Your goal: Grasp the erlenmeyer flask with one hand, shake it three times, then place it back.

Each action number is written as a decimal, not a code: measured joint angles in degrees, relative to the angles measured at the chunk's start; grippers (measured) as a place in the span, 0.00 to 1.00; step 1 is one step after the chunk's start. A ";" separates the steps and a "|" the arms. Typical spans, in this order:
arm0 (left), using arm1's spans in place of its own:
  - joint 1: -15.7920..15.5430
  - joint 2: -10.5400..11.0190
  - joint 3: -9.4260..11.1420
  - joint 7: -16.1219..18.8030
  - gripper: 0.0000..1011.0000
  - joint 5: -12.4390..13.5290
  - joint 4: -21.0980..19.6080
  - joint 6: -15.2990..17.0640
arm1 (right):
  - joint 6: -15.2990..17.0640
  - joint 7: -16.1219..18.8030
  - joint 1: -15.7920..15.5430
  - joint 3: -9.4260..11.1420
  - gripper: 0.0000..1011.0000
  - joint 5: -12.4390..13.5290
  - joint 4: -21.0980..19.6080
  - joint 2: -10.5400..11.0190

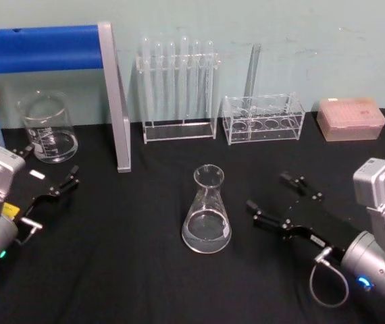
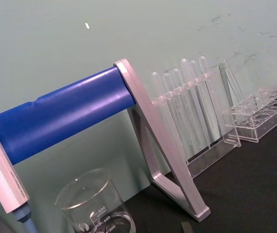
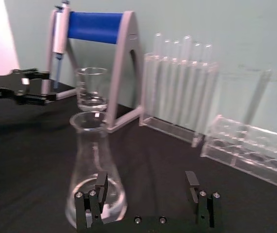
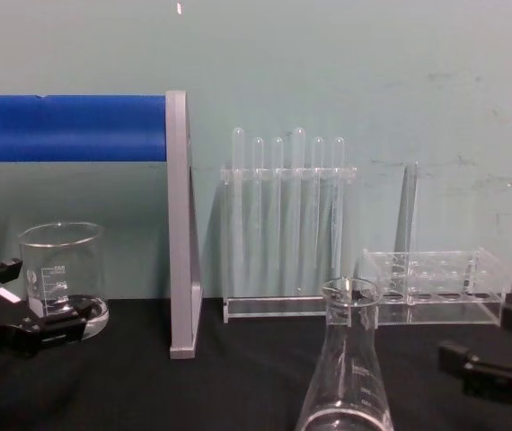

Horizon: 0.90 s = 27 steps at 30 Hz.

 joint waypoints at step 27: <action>0.00 0.00 0.00 0.00 0.99 0.00 0.00 0.00 | 1.45 10.53 7.92 -3.45 0.99 -3.11 6.57 -6.77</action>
